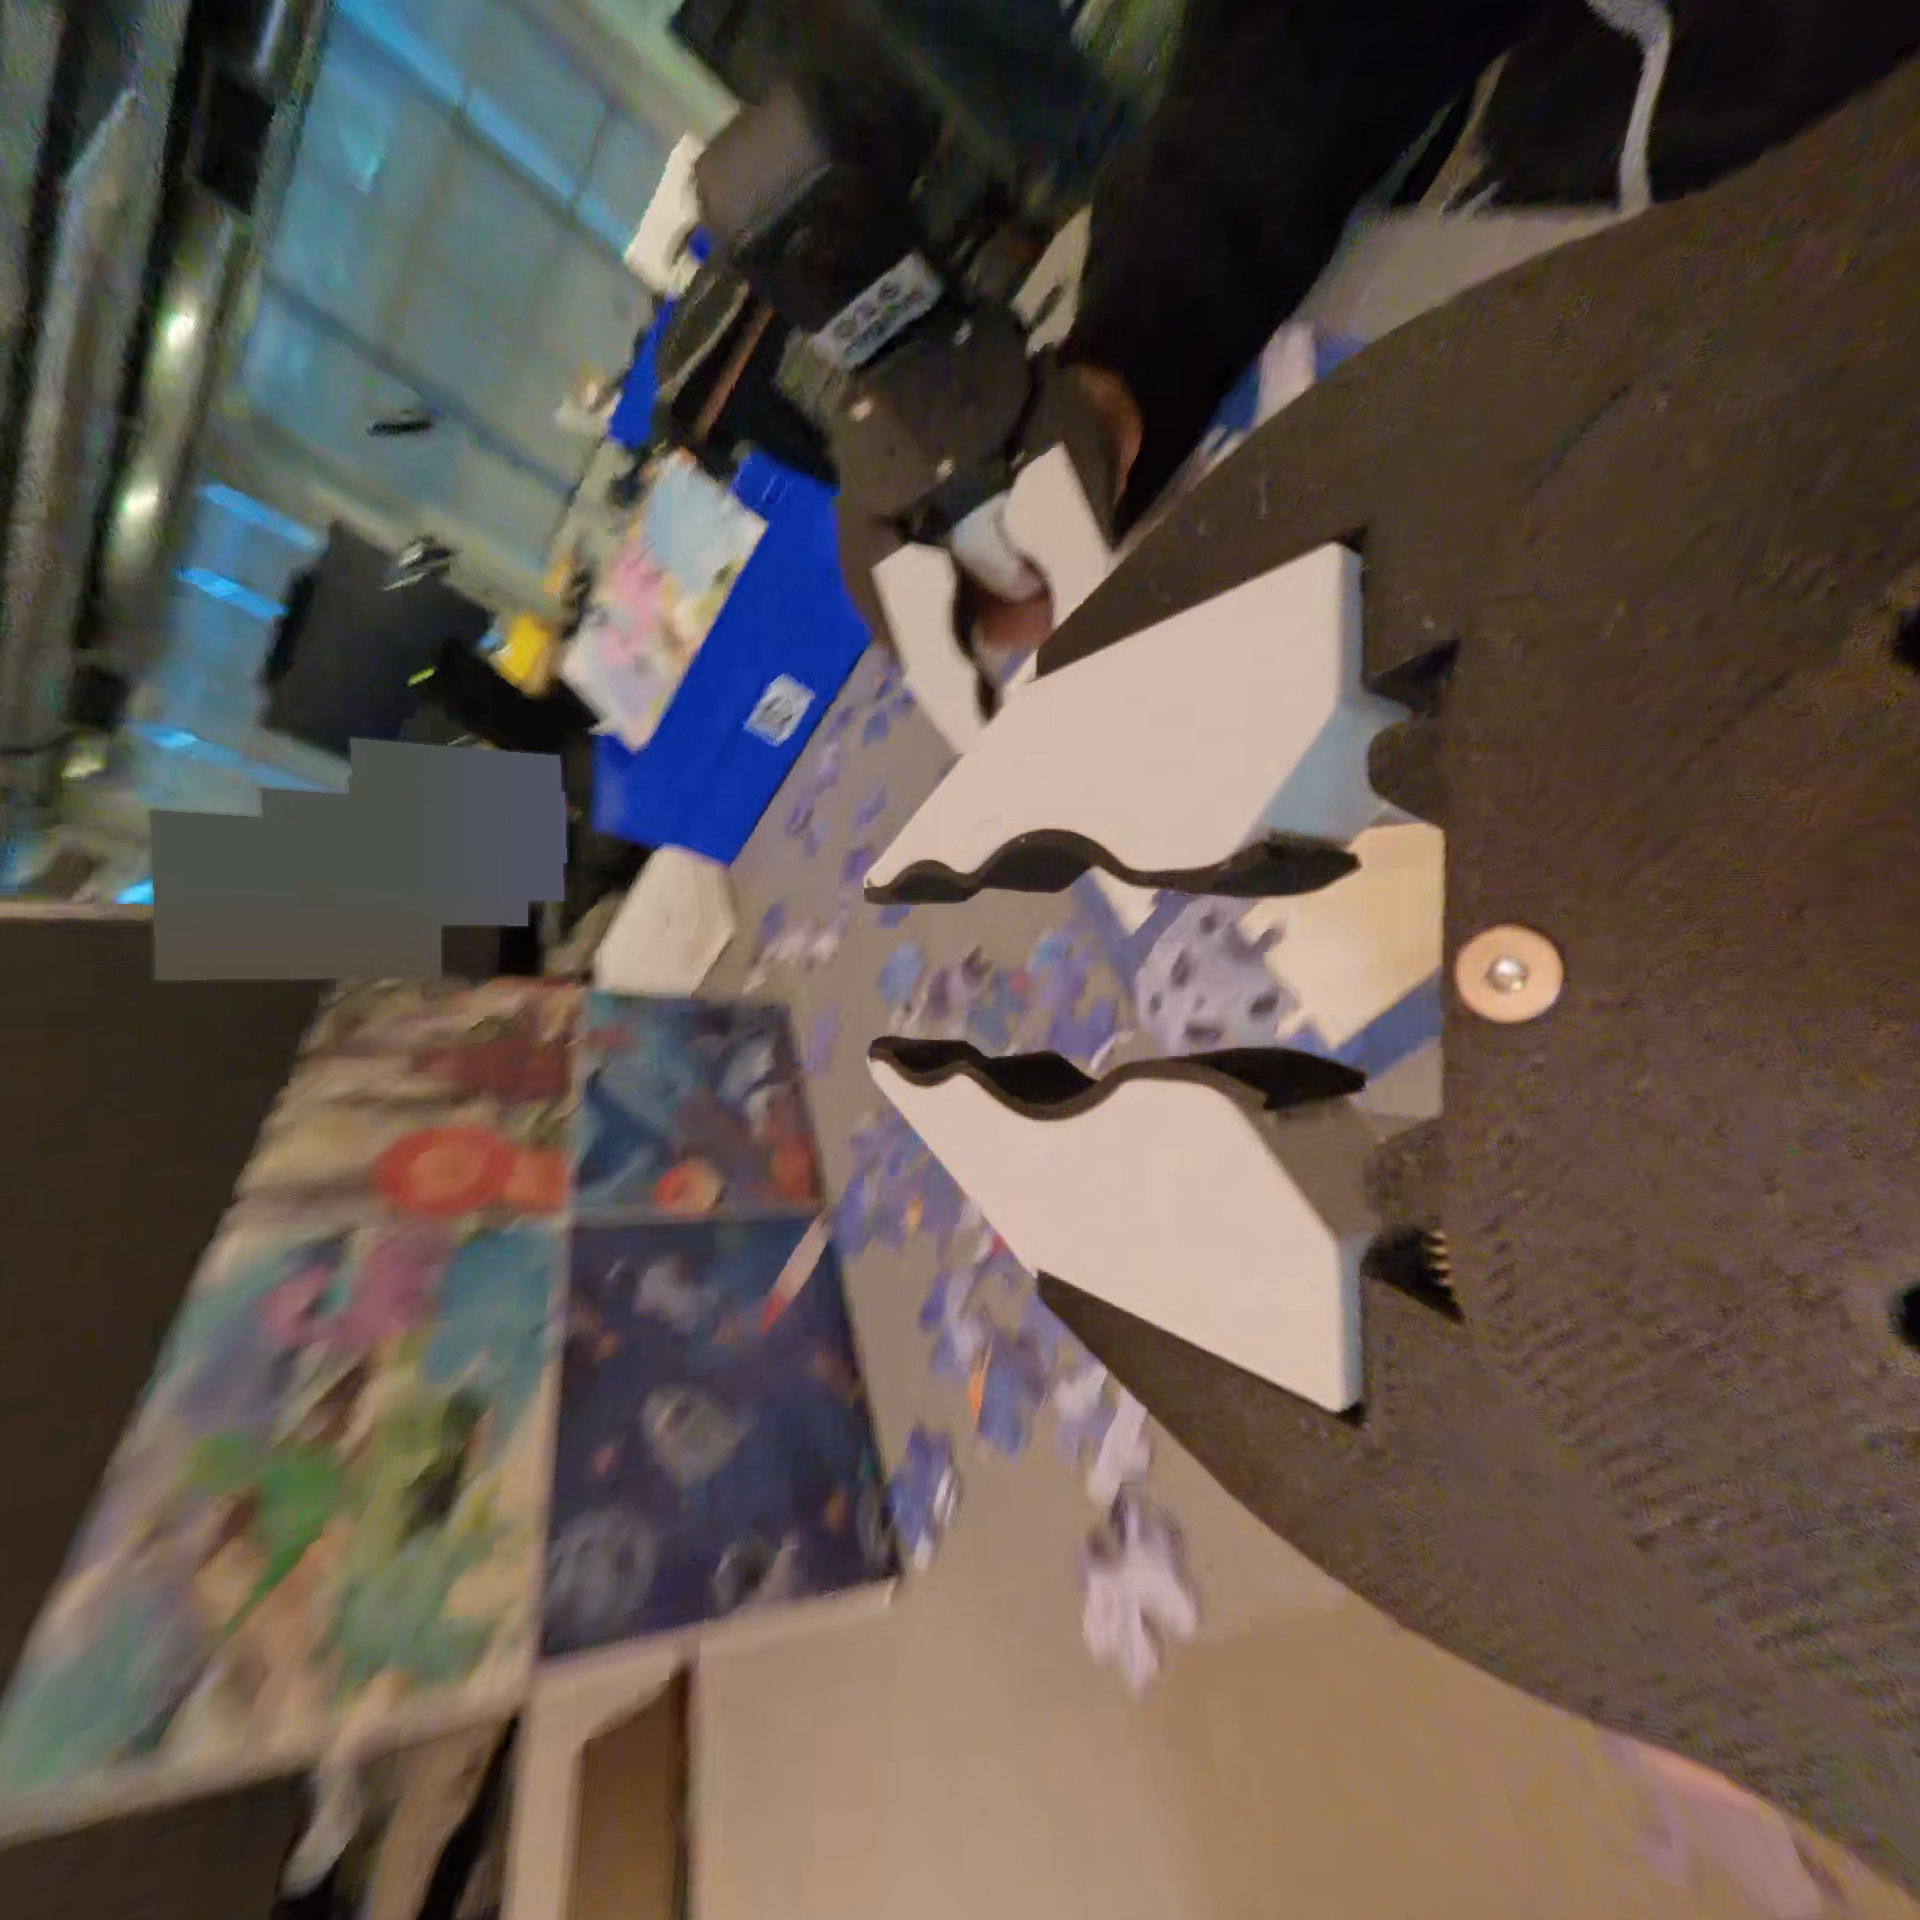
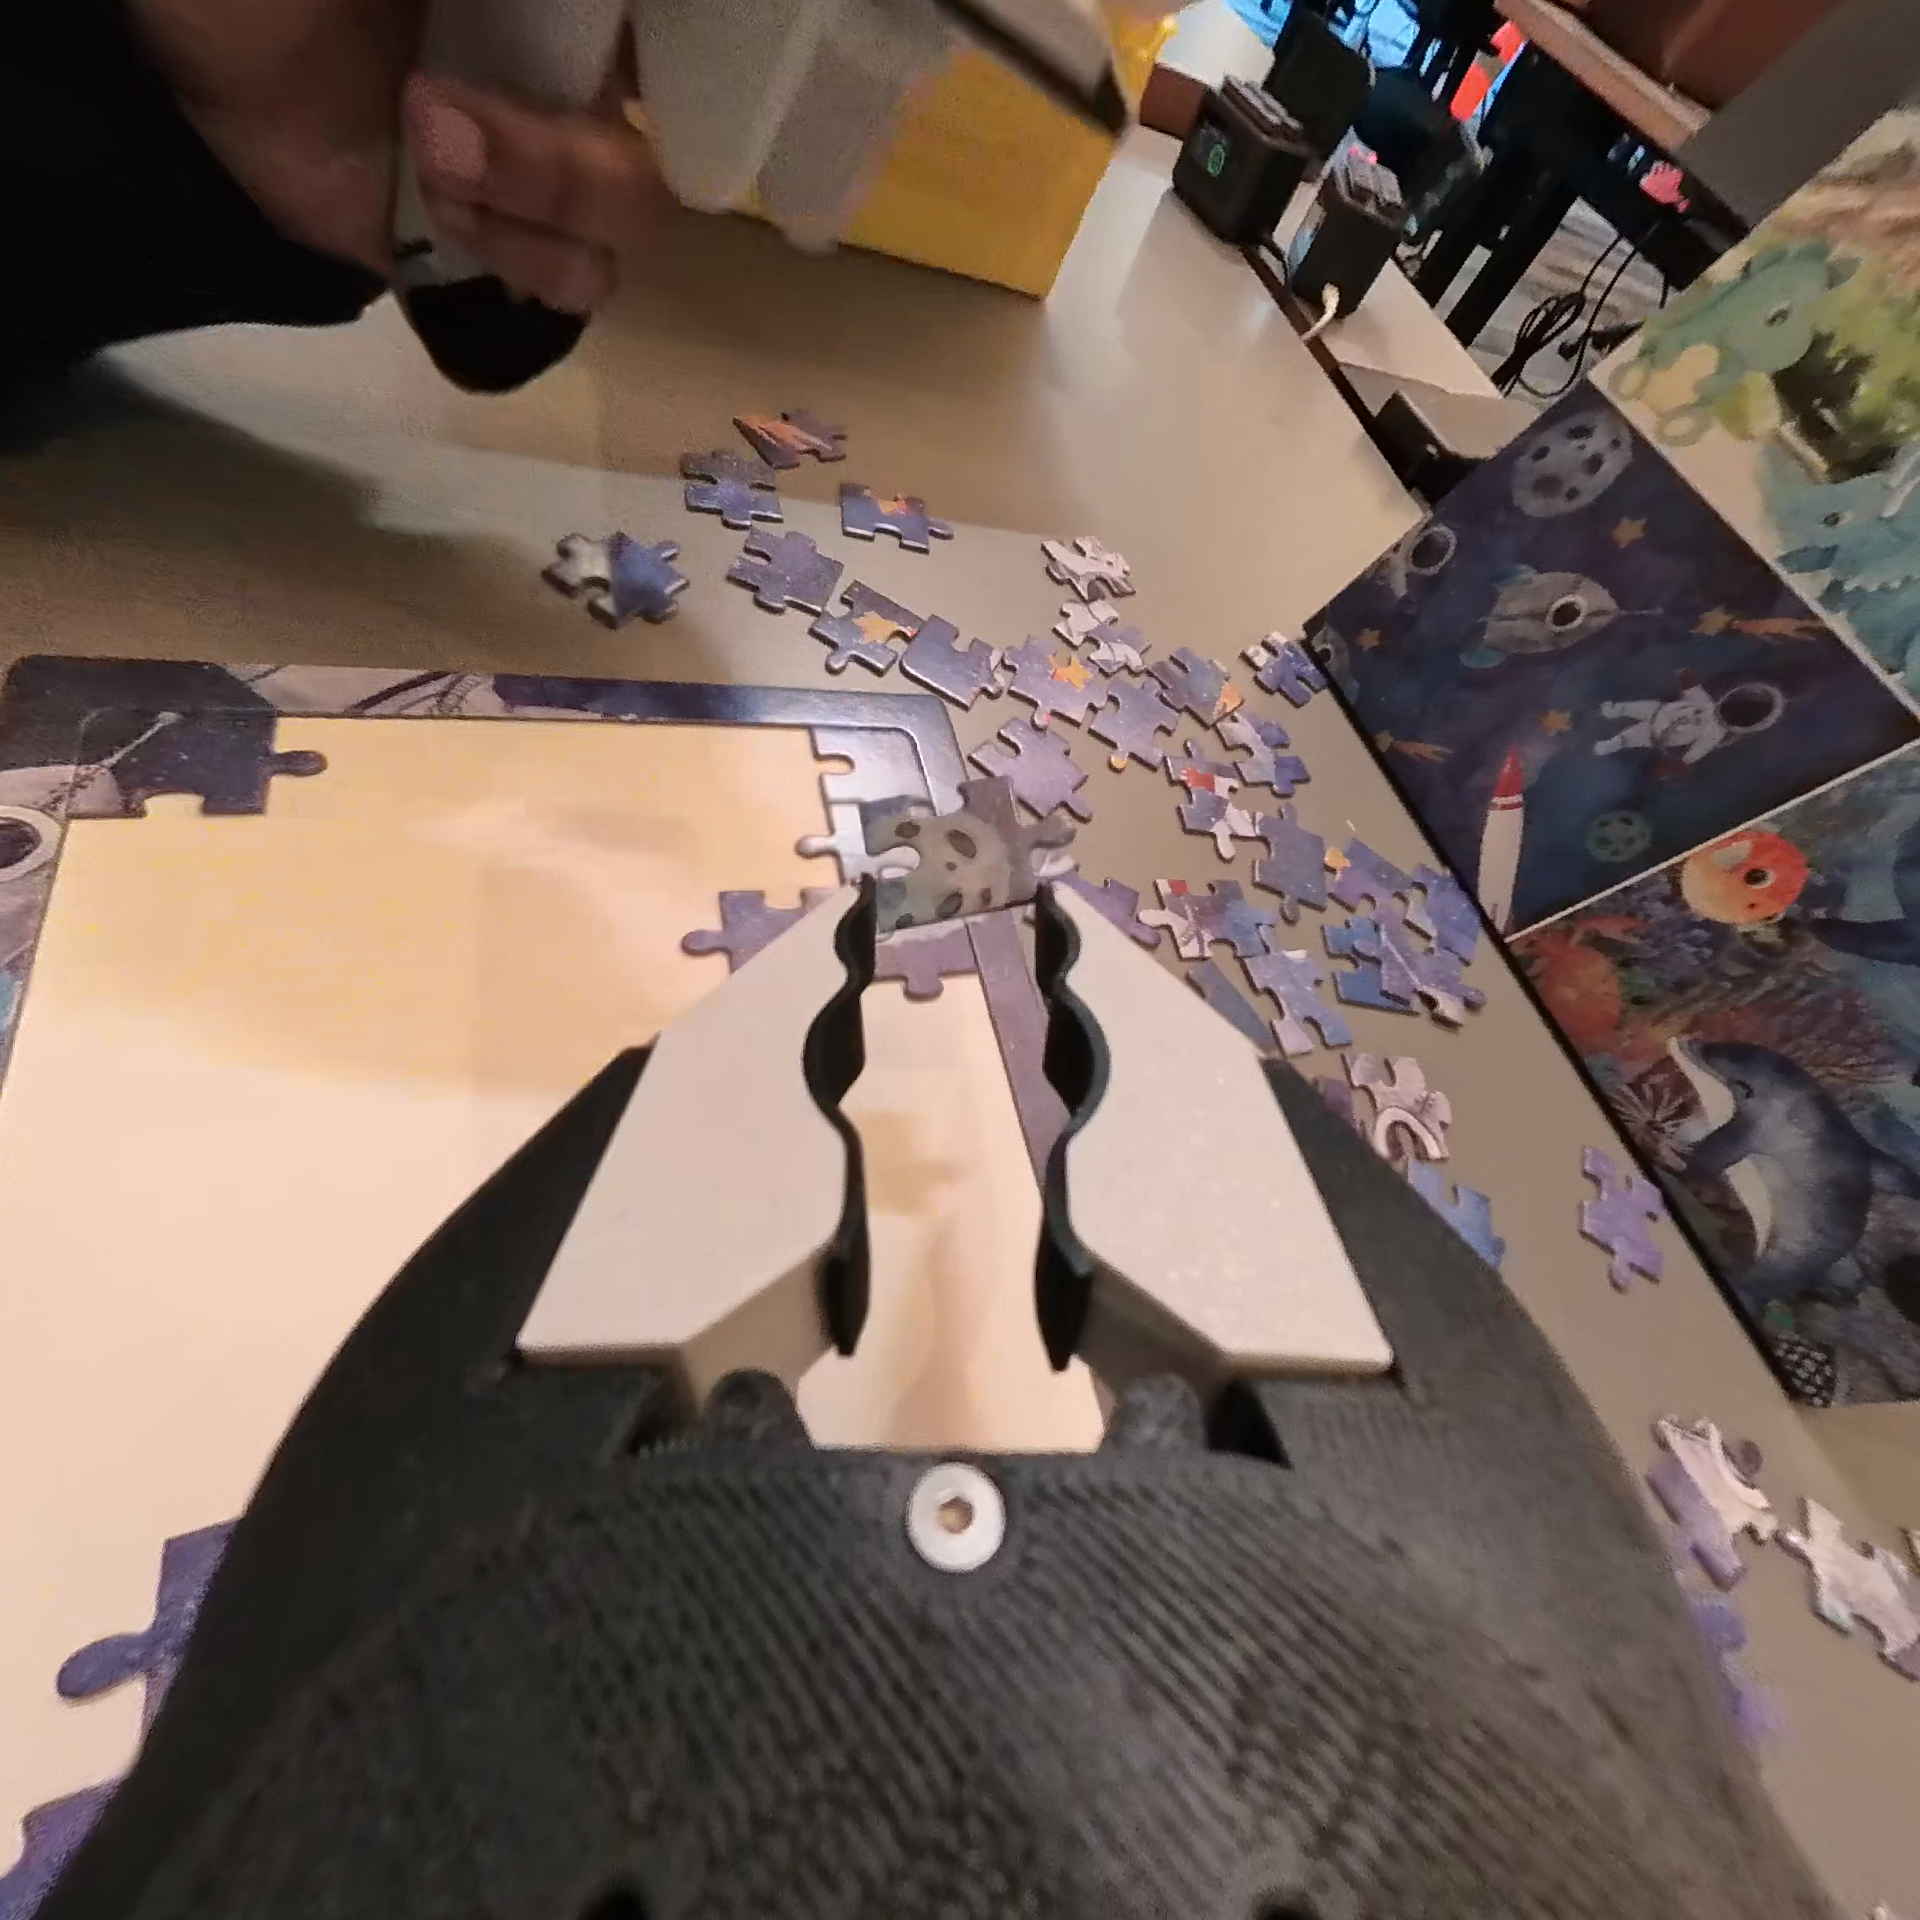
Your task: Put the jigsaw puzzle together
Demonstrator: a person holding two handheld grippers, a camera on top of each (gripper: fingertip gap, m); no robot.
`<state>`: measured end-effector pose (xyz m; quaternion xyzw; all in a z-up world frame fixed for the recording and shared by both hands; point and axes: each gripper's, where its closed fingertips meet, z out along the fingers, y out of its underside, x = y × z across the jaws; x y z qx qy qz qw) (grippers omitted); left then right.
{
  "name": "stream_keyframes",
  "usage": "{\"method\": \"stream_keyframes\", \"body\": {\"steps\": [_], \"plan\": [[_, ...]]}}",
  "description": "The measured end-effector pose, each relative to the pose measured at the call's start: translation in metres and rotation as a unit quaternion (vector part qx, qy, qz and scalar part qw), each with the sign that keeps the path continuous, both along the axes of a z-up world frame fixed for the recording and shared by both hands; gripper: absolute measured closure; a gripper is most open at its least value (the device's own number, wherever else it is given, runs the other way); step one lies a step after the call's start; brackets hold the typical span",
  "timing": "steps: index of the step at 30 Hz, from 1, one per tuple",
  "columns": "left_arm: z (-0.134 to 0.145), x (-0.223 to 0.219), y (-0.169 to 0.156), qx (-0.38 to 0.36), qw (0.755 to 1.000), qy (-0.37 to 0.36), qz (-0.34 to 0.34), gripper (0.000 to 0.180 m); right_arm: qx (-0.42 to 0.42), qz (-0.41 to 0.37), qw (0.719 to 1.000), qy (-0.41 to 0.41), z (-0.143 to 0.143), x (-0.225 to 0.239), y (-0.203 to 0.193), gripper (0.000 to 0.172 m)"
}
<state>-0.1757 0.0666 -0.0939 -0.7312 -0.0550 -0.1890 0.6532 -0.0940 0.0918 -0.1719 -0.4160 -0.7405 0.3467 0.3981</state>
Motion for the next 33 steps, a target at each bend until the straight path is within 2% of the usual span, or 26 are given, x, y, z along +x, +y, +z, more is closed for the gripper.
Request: {"method": "stream_keyframes", "body": {"steps": [2,4,9,11,14,15,17,19,26,33], "plan": [[-0.021,0.024,0.009,-0.054,0.997,-0.016,-0.056,0.15,0.003,0.01,1.0,0.01,0.004,0.001,-0.004,0.143],[-0.038,0.036,0.016,-0.085,0.993,-0.039,-0.075,0.148,0.012,0.019,1.0,0.02,0.006,0.002,-0.008,0.143],[-0.057,0.063,0.021,-0.13,0.977,-0.094,-0.137,0.145,0.045,0.038,0.998,0.038,0.013,0.005,-0.017,0.143],[-0.06,0.066,0.022,-0.135,0.976,-0.098,-0.141,0.154,0.054,0.04,0.997,0.043,0.014,0.005,-0.019,0.143],[-0.058,0.072,0.02,-0.131,0.971,-0.111,-0.165,0.179,0.061,0.037,0.996,0.044,0.014,0.005,-0.018,0.143],[-0.057,0.072,0.019,-0.13,0.97,-0.115,-0.169,0.18,0.061,0.036,0.997,0.045,0.014,0.005,-0.017,0.143],[-0.057,0.071,0.018,-0.129,0.97,-0.119,-0.17,0.18,0.06,0.033,0.997,0.046,0.015,0.005,-0.016,0.143],[-0.058,0.071,0.017,-0.132,0.969,-0.118,-0.172,0.18,0.068,0.016,0.996,0.055,0.018,0.004,-0.009,0.154],[-0.056,0.063,0.017,-0.124,0.971,-0.122,-0.162,0.18,0.053,-0.008,0.997,0.056,0.019,0.005,0.005,0.155],[-0.068,0.027,0.018,-0.139,0.986,-0.064,-0.07,0.18,0.042,-0.039,0.998,0.021,0.005,0.001,0.016,0.148]]}}
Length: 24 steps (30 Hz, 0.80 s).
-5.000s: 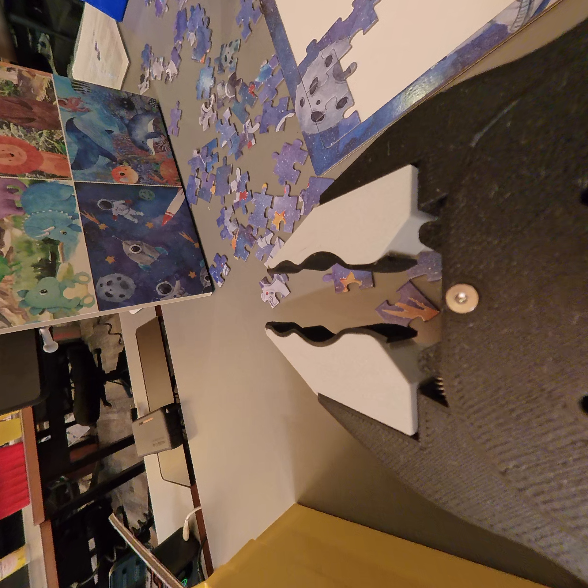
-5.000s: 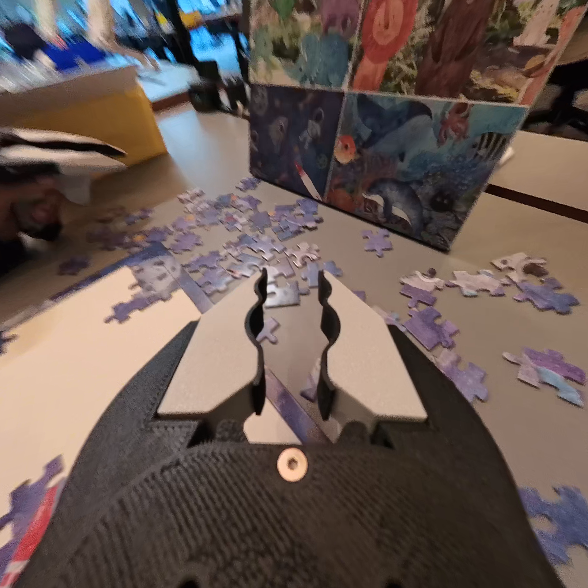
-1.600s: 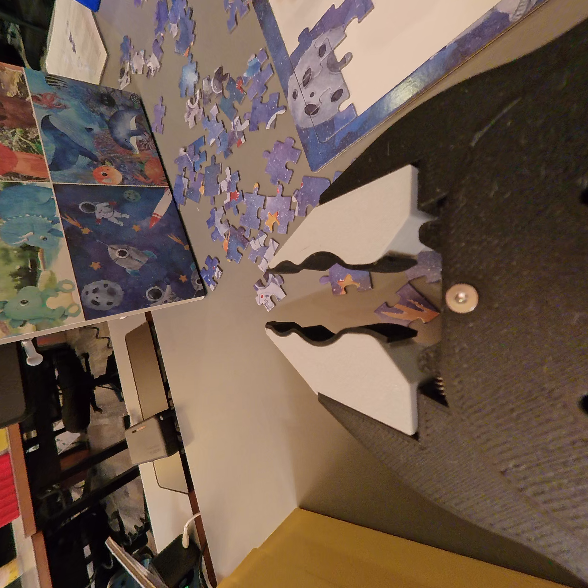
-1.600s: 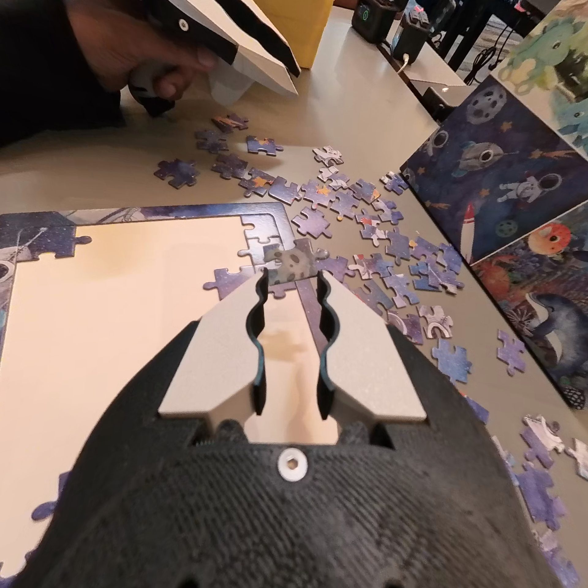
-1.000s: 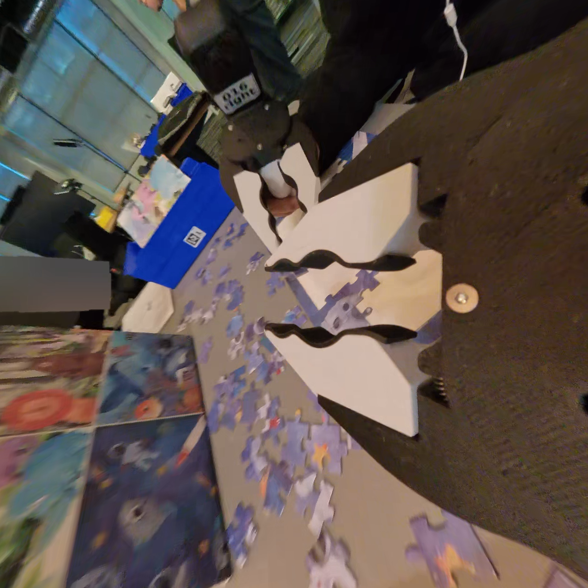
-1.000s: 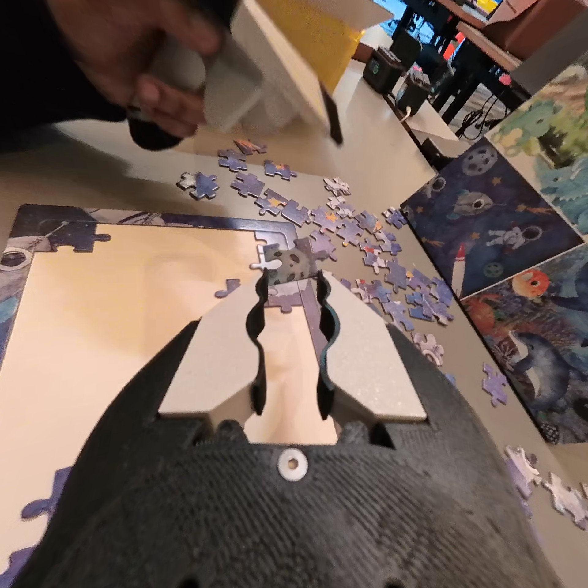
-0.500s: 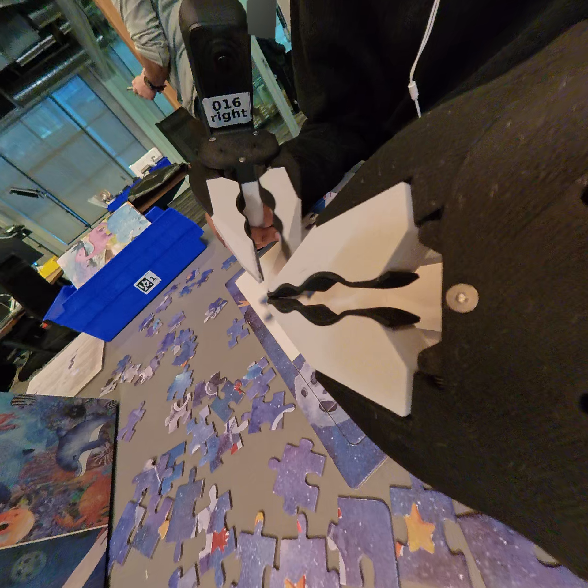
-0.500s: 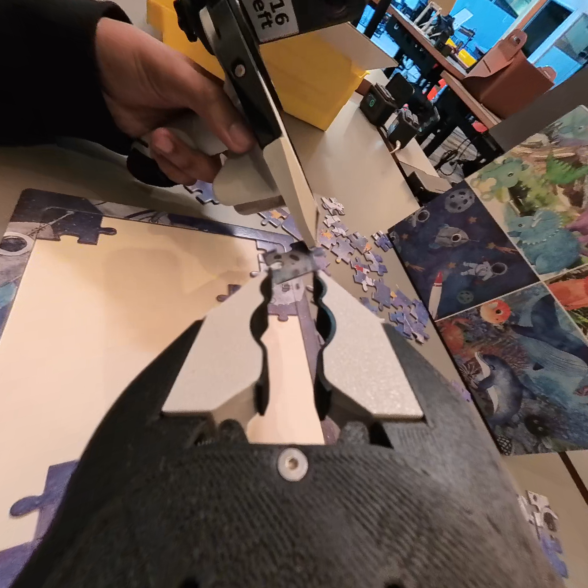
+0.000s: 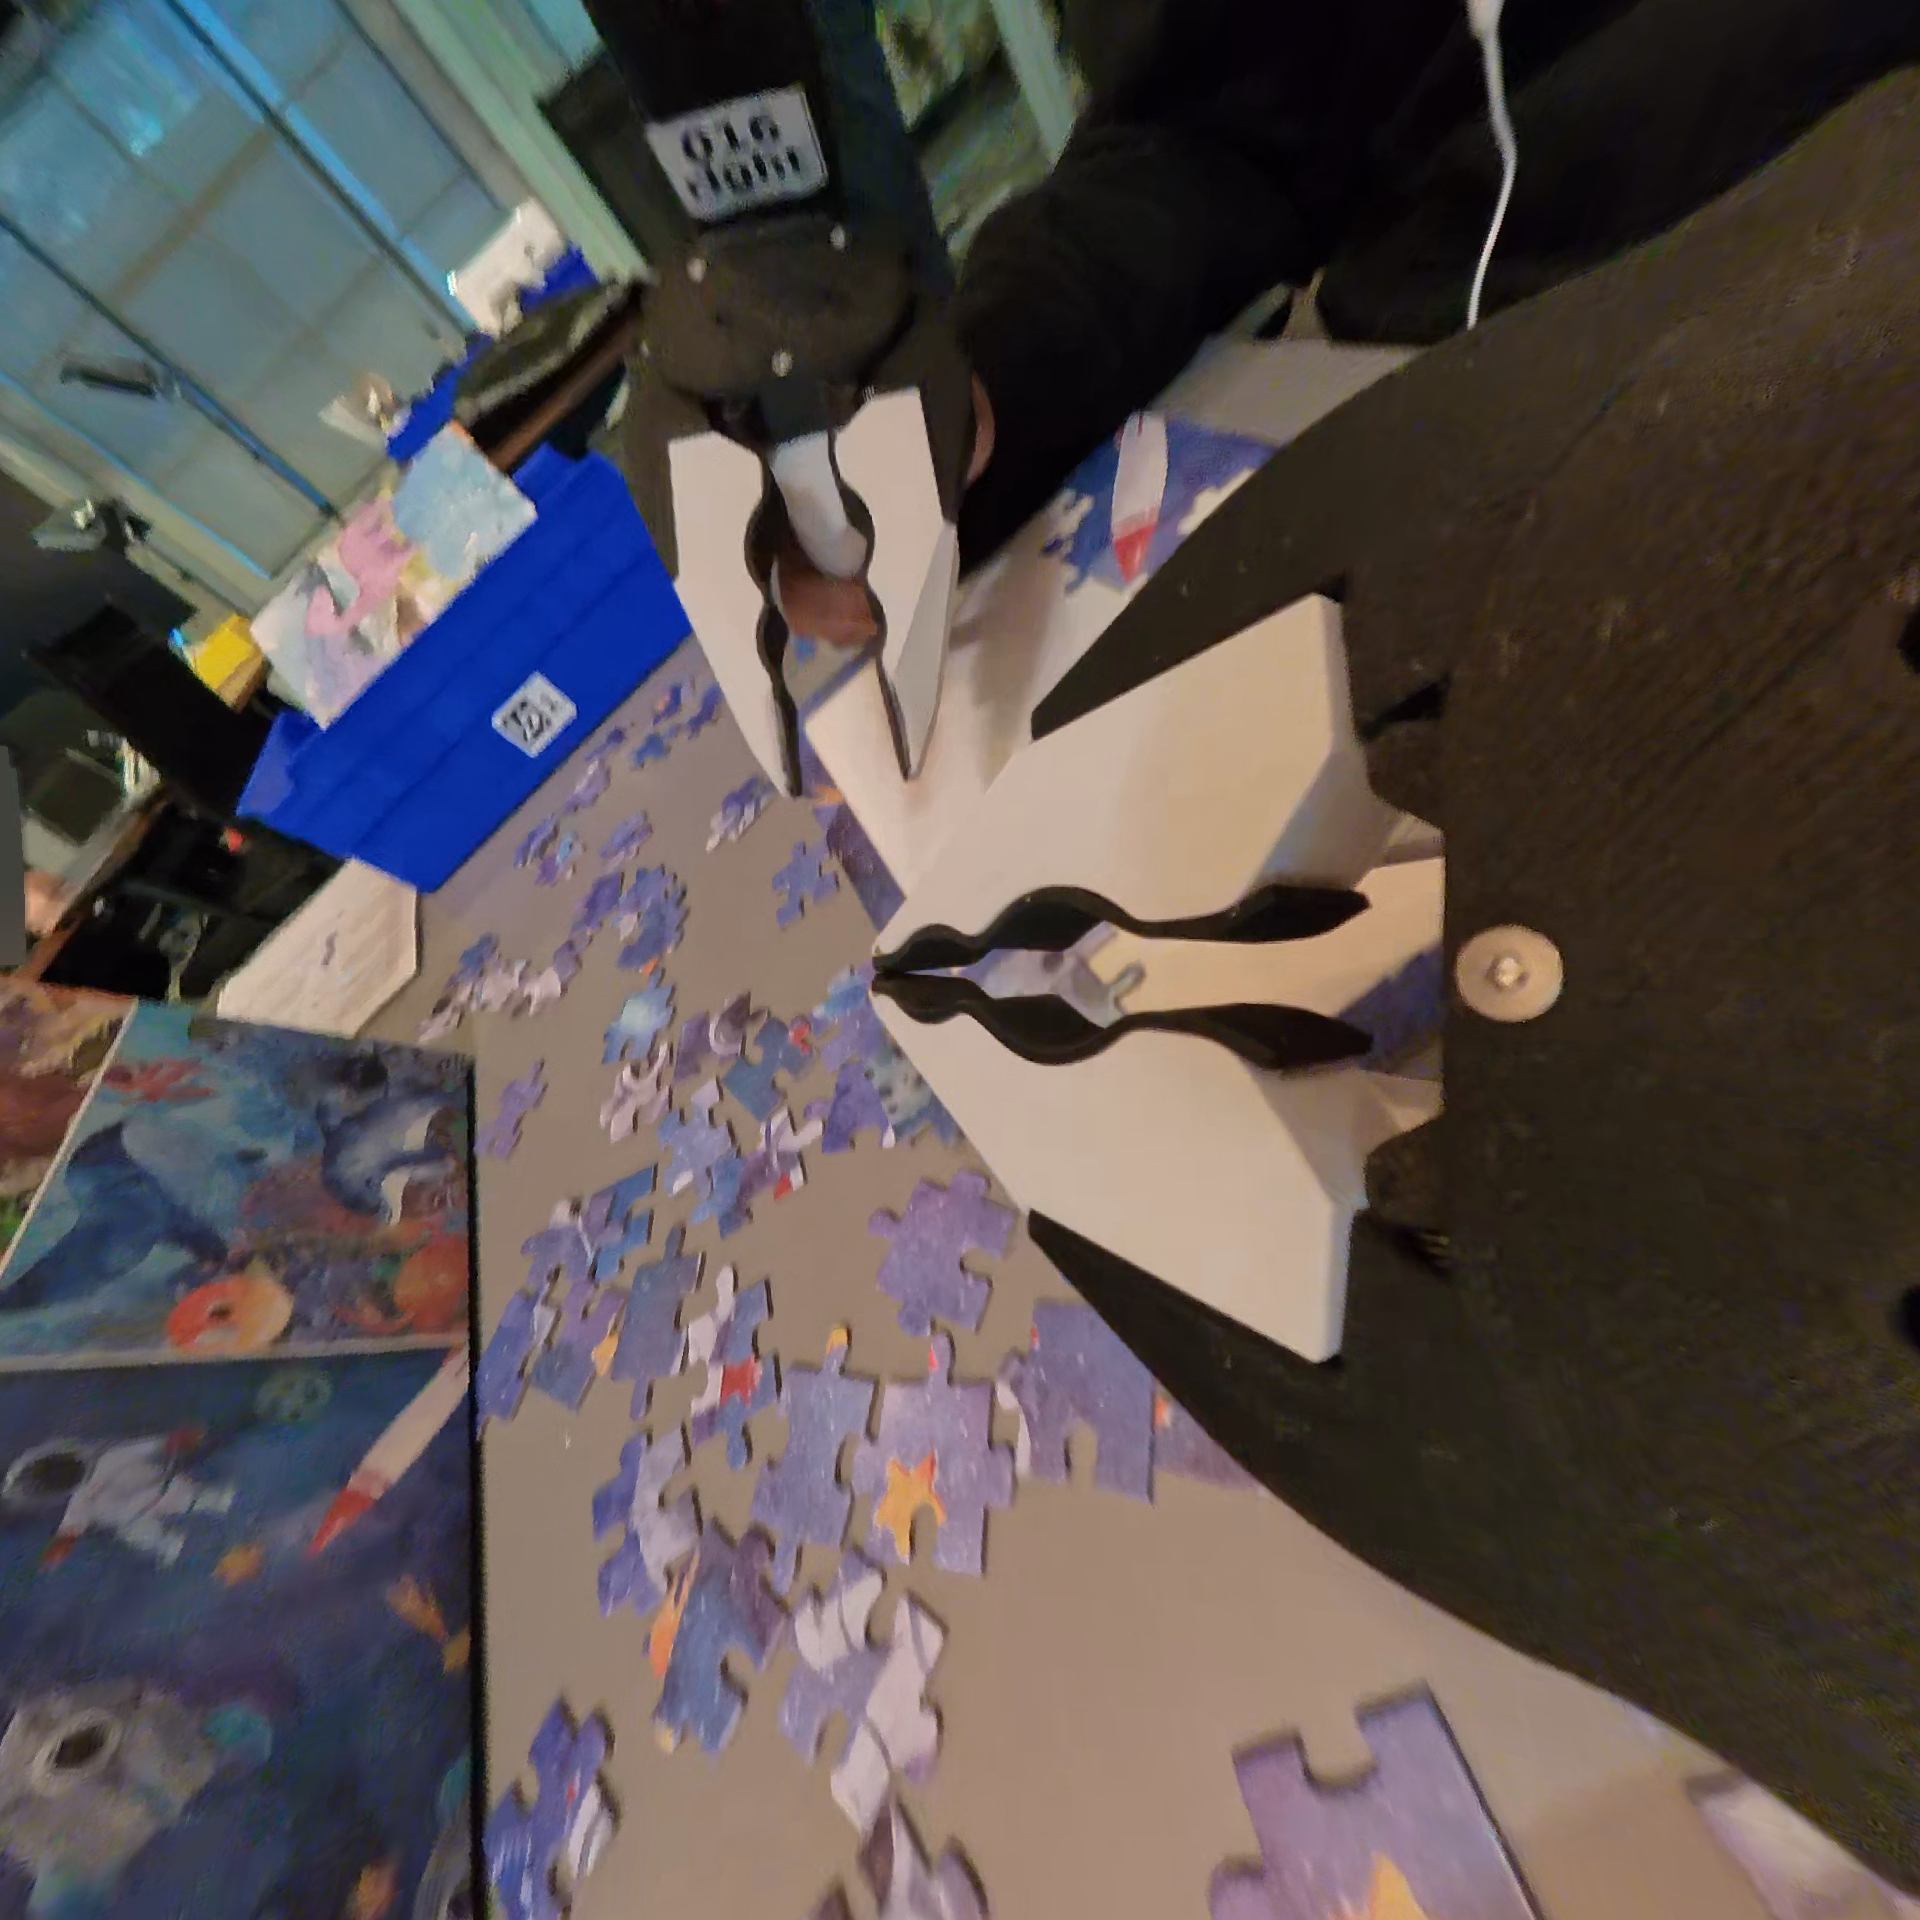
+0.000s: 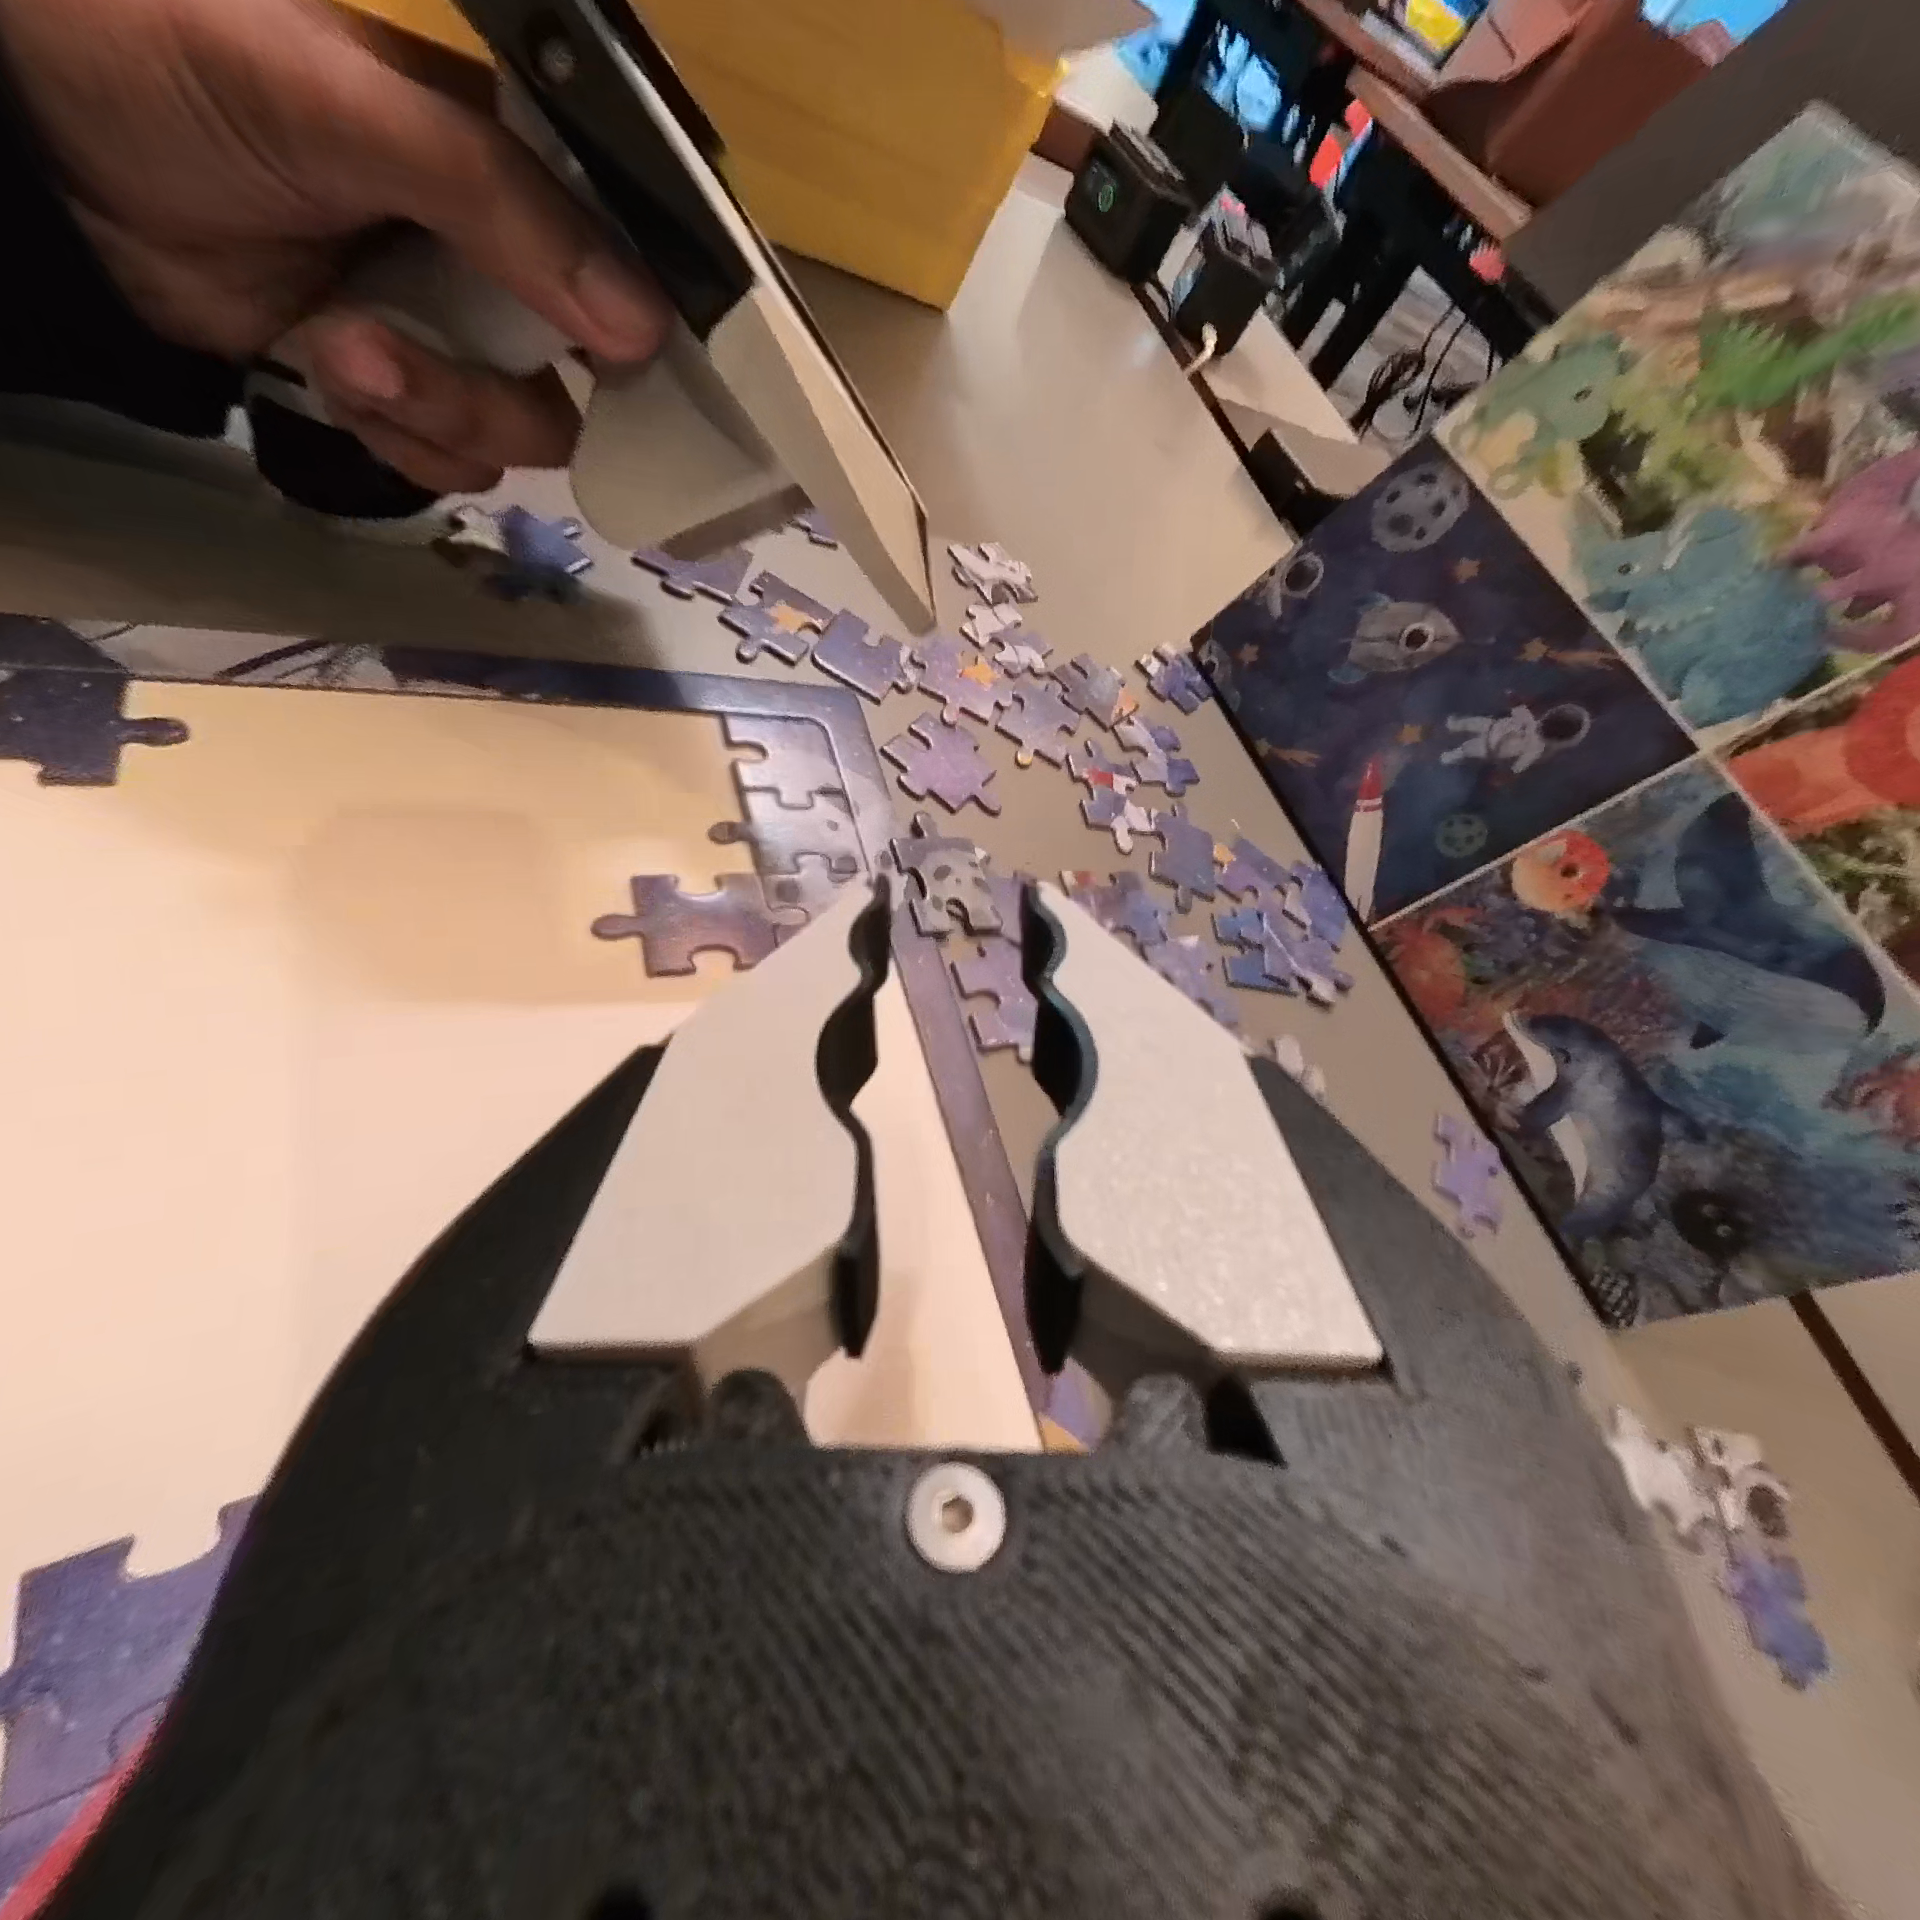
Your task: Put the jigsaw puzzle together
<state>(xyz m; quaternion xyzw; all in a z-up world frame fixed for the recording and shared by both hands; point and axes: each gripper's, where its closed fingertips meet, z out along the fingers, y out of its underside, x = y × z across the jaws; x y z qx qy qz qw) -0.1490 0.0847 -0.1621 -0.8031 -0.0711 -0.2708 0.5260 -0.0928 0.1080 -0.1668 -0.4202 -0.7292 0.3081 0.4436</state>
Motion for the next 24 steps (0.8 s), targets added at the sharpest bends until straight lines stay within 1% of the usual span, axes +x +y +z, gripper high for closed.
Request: {"method": "stream_keyframes", "body": {"steps": [2,5,7,9,11,14,18,22,24], "plan": [[-0.005,-0.008,-0.001,-0.013,0.999,0.034,0.018,0.18,-0.044,-0.012,0.999,-0.03,-0.011,-0.004,0.002,0.14],[-0.012,-0.017,-0.002,-0.034,0.995,0.09,0.038,0.18,-0.119,-0.024,0.99,-0.075,-0.024,-0.013,0.005,0.135],[-0.017,-0.02,-0.002,-0.045,0.991,0.12,0.046,0.18,-0.145,-0.027,0.984,-0.104,-0.029,-0.021,0.008,0.131],[-0.022,-0.021,-0.002,-0.05,0.989,0.132,0.045,0.18,-0.148,-0.02,0.981,-0.121,-0.03,-0.029,0.008,0.129],[-0.026,-0.021,-0.001,-0.054,0.988,0.135,0.044,0.18,-0.138,-0.018,0.981,-0.134,-0.034,-0.037,0.01,0.131],[-0.031,-0.02,-0.001,-0.06,0.988,0.134,0.039,0.18,-0.143,-0.021,0.975,-0.167,-0.048,-0.043,0.014,0.129],[-0.03,-0.02,-0.001,-0.056,0.991,0.119,0.037,0.18,-0.172,-0.02,0.97,-0.171,-0.052,-0.048,0.015,0.132],[-0.029,-0.022,-0.001,-0.053,0.993,0.099,0.04,0.18,-0.167,-0.029,0.967,-0.188,-0.059,-0.05,0.016,0.131],[-0.029,-0.022,-0.001,-0.054,0.993,0.096,0.039,0.18,-0.176,-0.031,0.966,-0.187,-0.059,-0.051,0.017,0.134]]}}
